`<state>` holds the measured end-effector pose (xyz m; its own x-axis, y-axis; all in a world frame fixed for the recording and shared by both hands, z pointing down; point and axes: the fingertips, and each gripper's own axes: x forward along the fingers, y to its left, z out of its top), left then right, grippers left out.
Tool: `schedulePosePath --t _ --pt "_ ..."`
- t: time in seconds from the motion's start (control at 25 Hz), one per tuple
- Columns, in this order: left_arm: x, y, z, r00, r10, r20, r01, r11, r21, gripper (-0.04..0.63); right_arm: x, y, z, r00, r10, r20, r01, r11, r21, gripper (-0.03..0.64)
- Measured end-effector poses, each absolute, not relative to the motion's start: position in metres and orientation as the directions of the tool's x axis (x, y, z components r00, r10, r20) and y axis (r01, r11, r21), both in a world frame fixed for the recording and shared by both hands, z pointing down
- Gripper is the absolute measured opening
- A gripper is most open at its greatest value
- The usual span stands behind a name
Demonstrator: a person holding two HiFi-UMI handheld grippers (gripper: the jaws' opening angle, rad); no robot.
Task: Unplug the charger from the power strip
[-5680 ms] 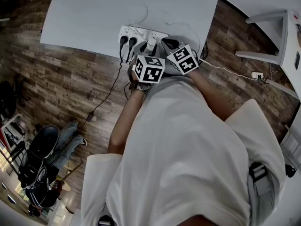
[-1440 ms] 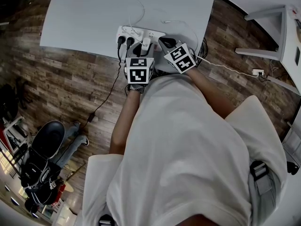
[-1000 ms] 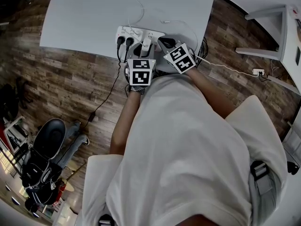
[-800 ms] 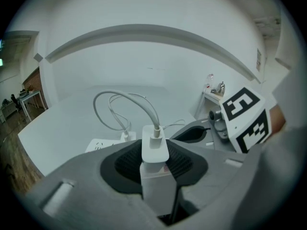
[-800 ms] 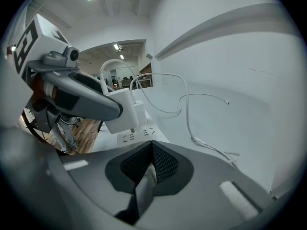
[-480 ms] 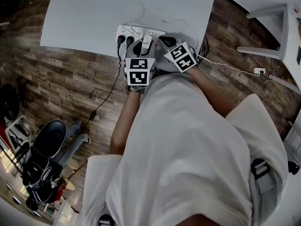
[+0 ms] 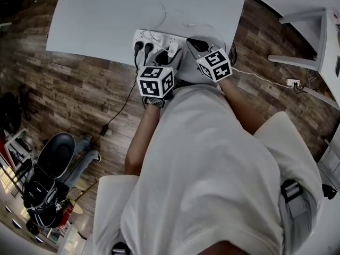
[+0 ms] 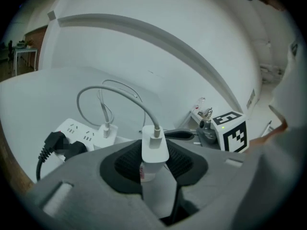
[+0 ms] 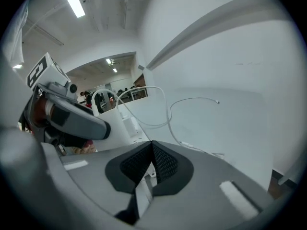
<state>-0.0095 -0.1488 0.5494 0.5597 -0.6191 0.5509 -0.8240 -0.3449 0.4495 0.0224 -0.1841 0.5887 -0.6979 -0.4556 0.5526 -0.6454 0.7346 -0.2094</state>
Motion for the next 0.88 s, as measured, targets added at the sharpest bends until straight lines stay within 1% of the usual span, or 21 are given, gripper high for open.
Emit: schedulePosePath --t 0.28,0.44,0.68,0.88 --pt "0.002 -0.145 0.561 0.608 -0.588 0.534 -0.784 -0.34 0.519 0.145 0.028 -0.188 0.587 -0.686 -0.479 0.548 -0.669 0.711 -0.216 0.002" --pt "0.0 -0.148 0.566 0.609 -0.59 0.531 -0.778 -0.313 0.545 0.146 0.027 -0.188 0.587 -0.684 -0.475 0.554 -0.669 0.711 -0.216 0.002" --pt "-0.007 -0.147 0.575 0.558 -0.598 0.575 -0.821 -0.298 0.487 0.149 0.027 -0.184 0.587 -0.677 -0.472 0.564 -0.679 0.696 -0.233 0.002" --pt "-0.015 -0.145 0.58 0.512 -0.6 0.615 -0.852 -0.268 0.449 0.183 0.028 -0.178 0.586 -0.682 -0.47 0.559 -0.68 0.69 -0.25 0.002"
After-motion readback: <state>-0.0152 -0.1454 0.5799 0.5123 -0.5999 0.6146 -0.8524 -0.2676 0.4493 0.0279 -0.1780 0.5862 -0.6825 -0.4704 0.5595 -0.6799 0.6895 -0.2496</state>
